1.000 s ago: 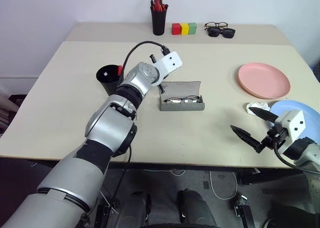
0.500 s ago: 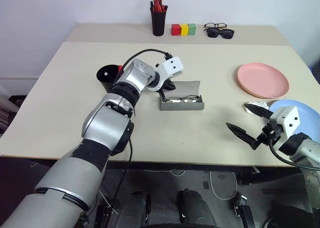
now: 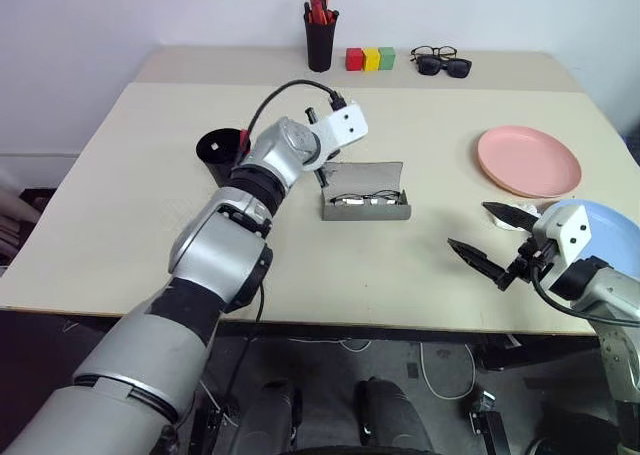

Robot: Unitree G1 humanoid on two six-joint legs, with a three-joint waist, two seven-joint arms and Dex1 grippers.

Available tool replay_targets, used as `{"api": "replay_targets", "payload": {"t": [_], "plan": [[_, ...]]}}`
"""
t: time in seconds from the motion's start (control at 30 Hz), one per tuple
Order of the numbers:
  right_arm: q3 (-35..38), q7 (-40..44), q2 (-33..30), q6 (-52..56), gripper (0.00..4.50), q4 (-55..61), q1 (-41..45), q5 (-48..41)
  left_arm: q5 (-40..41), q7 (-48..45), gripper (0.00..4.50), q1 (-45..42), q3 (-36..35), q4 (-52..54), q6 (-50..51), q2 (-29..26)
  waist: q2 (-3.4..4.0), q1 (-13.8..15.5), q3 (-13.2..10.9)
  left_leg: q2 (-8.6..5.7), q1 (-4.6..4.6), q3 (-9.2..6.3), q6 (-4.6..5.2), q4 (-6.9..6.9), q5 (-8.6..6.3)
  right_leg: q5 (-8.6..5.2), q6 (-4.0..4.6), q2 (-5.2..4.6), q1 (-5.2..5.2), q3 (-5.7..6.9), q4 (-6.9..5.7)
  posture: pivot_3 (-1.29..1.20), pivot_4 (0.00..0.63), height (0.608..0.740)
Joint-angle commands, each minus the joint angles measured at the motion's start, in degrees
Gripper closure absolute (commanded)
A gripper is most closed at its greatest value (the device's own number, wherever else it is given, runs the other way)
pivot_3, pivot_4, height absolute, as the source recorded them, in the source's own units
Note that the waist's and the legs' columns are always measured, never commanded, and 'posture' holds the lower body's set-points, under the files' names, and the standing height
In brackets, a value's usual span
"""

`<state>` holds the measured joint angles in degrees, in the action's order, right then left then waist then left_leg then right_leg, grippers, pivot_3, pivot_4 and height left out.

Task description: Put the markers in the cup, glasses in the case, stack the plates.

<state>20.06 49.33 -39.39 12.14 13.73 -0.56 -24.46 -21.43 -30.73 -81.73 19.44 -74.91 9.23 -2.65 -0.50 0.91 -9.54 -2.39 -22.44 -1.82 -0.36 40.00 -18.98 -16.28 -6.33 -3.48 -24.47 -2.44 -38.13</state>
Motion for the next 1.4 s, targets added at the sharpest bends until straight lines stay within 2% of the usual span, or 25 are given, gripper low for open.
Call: {"api": "replay_targets", "payload": {"t": [0.03,0.23,0.47,0.63,0.9,1.17,1.3,1.4], "plan": [[0.6,-0.1,-0.7,-0.9,0.0,0.5,0.4,-0.2,-1.7,3.4,4.43,-3.0,0.7,-0.5,-1.5,1.7,0.0,-0.1,0.0,0.0,0.0,0.01,0.01,0.0,-0.01,0.0,0.0,-0.01,0.0,0.0,0.0,0.0,0.15,0.74],[0.7,0.0,-0.7,-1.2,0.0,0.8,-0.3,-0.2,-2.5,3.5,4.43,-3.6,0.8,-1.4,-2.4,2.8,0.01,-0.2,0.0,0.01,0.01,0.02,0.01,-0.01,0.0,0.0,0.0,0.01,-0.02,-0.01,-0.01,0.0,0.15,0.74],[0.1,-0.2,-0.1,-2.0,0.0,0.1,-0.6,0.0,-3.4,7.1,4.43,-5.1,0.8,-1.5,-3.2,0.9,0.01,-0.2,0.0,0.01,0.01,0.02,0.01,0.0,0.0,0.0,-0.01,0.0,-0.02,-0.01,-0.01,0.0,0.15,0.74],[-0.8,-0.4,0.2,-2.1,0.0,-0.5,0.5,0.1,-7.0,10.0,4.43,-5.4,3.8,-2.1,-3.2,1.0,0.01,-0.1,0.0,0.0,0.01,0.02,0.01,0.0,-0.01,0.0,-0.01,0.0,-0.02,-0.01,-0.02,0.0,0.15,0.74],[-1.7,-0.1,0.2,-2.3,0.0,-1.2,1.4,0.2,-3.8,2.5,4.43,-4.8,0.2,-2.9,-0.3,3.4,0.01,-0.2,0.0,-0.01,0.0,0.04,0.01,0.01,0.0,0.0,-0.01,0.0,-0.01,0.0,-0.02,0.0,0.15,0.74],[-1.9,0.2,0.1,-2.6,0.0,-1.6,1.3,0.3,0.8,-3.7,4.43,-5.4,-4.9,-2.7,4.0,2.5,0.02,-0.3,0.0,0.0,0.01,0.04,0.01,0.01,0.0,0.0,-0.01,0.01,-0.02,-0.01,-0.04,0.0,0.15,0.74],[-2.6,0.3,0.2,-2.6,0.0,-2.1,2.2,0.4,0.3,-2.2,4.43,-4.8,-4.9,-2.6,4.0,2.0,0.02,-0.2,0.0,0.0,0.01,0.04,0.01,0.02,0.0,0.0,-0.01,0.0,-0.02,-0.01,-0.04,0.0,0.15,0.74],[-3.0,0.6,0.0,-2.8,0.0,-2.9,2.9,0.4,-3.6,3.2,4.43,-4.9,-1.6,-2.4,1.4,1.2,0.02,-0.2,0.0,-0.01,0.01,0.04,0.01,0.03,0.0,0.0,-0.01,0.0,-0.02,-0.01,-0.04,0.0,0.15,0.74]]}}
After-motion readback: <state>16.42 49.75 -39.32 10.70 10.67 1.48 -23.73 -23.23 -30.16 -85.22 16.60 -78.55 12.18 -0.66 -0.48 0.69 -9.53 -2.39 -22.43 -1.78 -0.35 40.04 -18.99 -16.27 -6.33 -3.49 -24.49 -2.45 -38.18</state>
